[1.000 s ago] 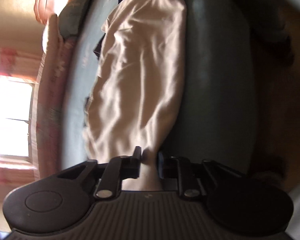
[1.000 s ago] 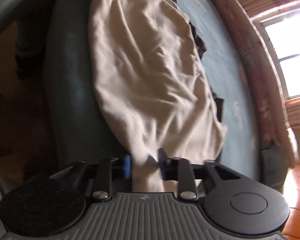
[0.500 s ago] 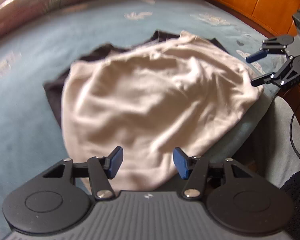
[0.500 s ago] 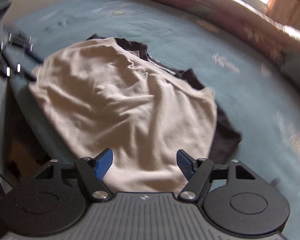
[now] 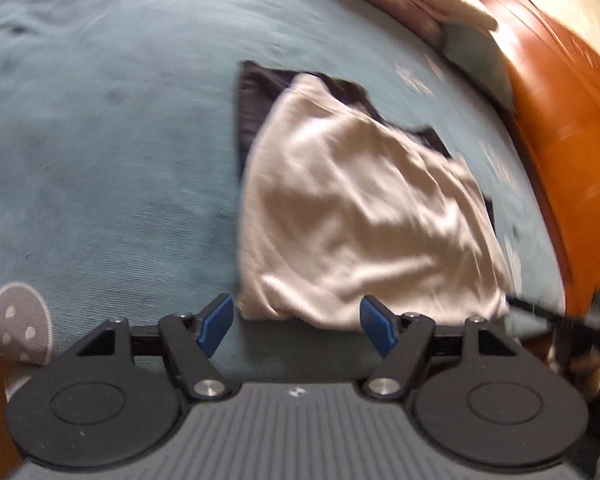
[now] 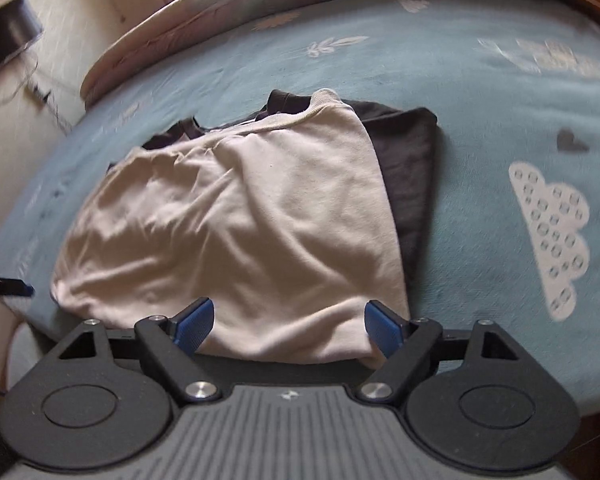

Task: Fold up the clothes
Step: 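Open both tools and pull them back above the shirt stack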

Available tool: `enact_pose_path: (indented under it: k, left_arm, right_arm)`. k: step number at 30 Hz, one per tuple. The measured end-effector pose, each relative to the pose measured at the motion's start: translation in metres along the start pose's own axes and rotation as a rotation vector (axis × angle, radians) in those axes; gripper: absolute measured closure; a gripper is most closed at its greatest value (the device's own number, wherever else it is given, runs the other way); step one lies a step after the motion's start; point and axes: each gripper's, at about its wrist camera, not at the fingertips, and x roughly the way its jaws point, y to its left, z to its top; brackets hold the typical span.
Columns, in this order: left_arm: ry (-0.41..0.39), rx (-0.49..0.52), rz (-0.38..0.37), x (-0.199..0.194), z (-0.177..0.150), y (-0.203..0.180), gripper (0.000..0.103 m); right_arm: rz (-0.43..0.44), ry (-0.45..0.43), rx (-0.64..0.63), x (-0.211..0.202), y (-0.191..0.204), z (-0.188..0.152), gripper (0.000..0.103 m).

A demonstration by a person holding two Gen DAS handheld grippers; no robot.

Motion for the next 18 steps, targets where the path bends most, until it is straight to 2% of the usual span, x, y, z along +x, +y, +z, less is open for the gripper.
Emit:
enact_pose_path:
  k: [4, 7, 8, 12, 14, 16, 18]
  left_arm:
    - [0.05, -0.132, -0.109, 0.025, 0.003, 0.021, 0.035]
    - [0.065, -0.133, -0.117, 0.037, -0.004, 0.021, 0.034]
    - [0.068, -0.15, -0.14, 0.038, -0.006, 0.022, 0.03]
    - [0.074, -0.341, -0.304, 0.052, -0.013, 0.042, 0.028]
    - [0.069, -0.408, -0.35, 0.059, -0.014, 0.046, 0.028]
    - [0.009, -0.427, -0.336, 0.054, -0.013, 0.046, 0.03]
    - [-0.088, -0.449, -0.354, 0.039, -0.006, 0.05, 0.03]
  right_arm:
    - [-0.012, -0.01, 0.032, 0.003, 0.006, -0.003, 0.016]
    - [-0.017, -0.01, 0.019, 0.001, 0.014, -0.005, 0.016]
    - [-0.023, -0.009, 0.012, 0.0, 0.016, -0.006, 0.016]
    - [-0.035, 0.003, 0.004, 0.003, 0.021, -0.01, 0.015]
    - [-0.033, 0.01, 0.005, 0.006, 0.024, -0.011, 0.015]
    - [-0.032, 0.011, -0.007, 0.008, 0.03, -0.01, 0.015]
    - [-0.032, 0.01, -0.021, 0.009, 0.037, -0.01, 0.015]
